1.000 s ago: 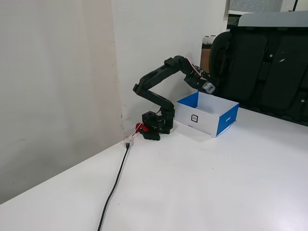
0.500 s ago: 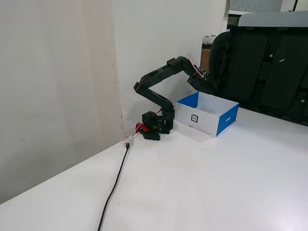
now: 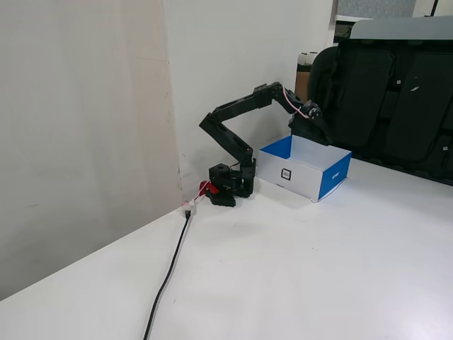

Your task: Pick the gray block and keep it in the box.

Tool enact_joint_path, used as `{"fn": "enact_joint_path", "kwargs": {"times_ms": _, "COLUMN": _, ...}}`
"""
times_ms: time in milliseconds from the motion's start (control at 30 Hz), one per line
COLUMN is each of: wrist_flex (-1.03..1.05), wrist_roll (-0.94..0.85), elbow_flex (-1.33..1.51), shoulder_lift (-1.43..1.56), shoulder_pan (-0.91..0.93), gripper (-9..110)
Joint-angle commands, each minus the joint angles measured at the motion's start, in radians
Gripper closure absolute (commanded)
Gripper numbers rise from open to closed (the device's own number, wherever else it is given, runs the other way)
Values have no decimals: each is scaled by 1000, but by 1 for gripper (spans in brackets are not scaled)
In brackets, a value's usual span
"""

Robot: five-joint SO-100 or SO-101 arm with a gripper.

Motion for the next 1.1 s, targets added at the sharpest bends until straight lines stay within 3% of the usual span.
{"fn": "enact_joint_path", "kwargs": {"times_ms": 0, "wrist_flex": -51, "wrist_roll": -8, "elbow_flex": -43, "shoulder_lift": 0, "shoulder_pan": 69, "gripper": 101}}
{"fn": "enact_joint_path", "kwargs": {"times_ms": 333, "wrist_flex": -235, "wrist_roll": -20, "elbow_flex": 106, "shoulder_lift": 84, "shoulder_pan": 318, "gripper": 101}}
{"fn": "enact_joint_path", "kwargs": {"times_ms": 433, "wrist_flex": -299, "wrist_roll": -49, "elbow_flex": 252, "shoulder_lift": 249, "shoulder_pan": 359, "gripper": 101}}
{"fn": "enact_joint_path", "kwargs": {"times_ms": 1067, "wrist_flex": -278, "wrist_roll": -166, "elbow_flex": 792, "shoulder_lift": 836, "shoulder_pan": 495, "gripper": 101}}
